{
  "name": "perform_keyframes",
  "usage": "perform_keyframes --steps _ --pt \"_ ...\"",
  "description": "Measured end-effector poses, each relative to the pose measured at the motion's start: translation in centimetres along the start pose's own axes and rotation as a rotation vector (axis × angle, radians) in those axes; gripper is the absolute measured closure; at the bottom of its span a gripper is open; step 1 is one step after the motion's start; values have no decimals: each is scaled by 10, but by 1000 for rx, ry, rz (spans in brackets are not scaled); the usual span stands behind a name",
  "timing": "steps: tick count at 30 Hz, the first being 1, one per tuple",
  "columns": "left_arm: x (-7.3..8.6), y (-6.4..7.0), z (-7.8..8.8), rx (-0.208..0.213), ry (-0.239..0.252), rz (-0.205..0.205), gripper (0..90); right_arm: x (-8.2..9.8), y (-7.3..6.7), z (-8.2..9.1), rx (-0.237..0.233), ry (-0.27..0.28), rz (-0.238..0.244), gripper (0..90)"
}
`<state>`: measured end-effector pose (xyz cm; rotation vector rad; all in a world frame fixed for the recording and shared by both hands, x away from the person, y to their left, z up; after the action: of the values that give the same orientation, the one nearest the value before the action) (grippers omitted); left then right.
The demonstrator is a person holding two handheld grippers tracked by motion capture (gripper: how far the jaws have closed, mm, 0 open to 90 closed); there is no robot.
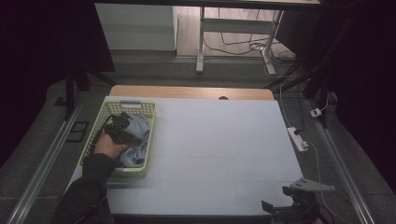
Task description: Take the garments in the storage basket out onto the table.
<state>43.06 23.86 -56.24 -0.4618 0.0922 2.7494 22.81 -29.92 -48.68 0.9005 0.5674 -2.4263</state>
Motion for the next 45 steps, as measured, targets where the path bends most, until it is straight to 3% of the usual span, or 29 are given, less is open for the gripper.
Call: perform_keyframes --steps 3,5,6,8,11,16,27,32,45 --pt "1 0 6 -2 0 1 218 0 0 0 -1 0 1 4" --pt "1 0 10 0 -2 15 425 0 0 0 1 -2 0 4" --pt "1 0 11 7 -6 32 478 0 0 0 0 -2 0 4" --pt "1 0 13 20 -11 65 532 0 0 0 -1 -3 1 4" --pt "1 -2 14 23 -2 64 577 0 0 0 0 -2 3 3" --pt "1 -4 21 20 23 46 594 0 0 0 0 1 3 4" --pt "-5 -7 58 15 178 63 596 0 -1 1 -6 5 8 4" --pt "-6 -9 75 39 248 71 593 0 -1 1 -7 5 9 4" --pt "-9 -9 115 -6 405 69 589 0 -1 1 -6 8 12 4"
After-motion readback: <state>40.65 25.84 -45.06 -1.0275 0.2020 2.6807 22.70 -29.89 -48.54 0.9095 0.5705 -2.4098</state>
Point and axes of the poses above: each handheld gripper's, and its own axes: z roughly backward along the jaws, x roughly out of its underside, y roughly to its right, the point moved 5 cm from there along -z, roughly forward along the jaws, and after that the axes turned 3 degrees about -x, right-handed, at the moved point
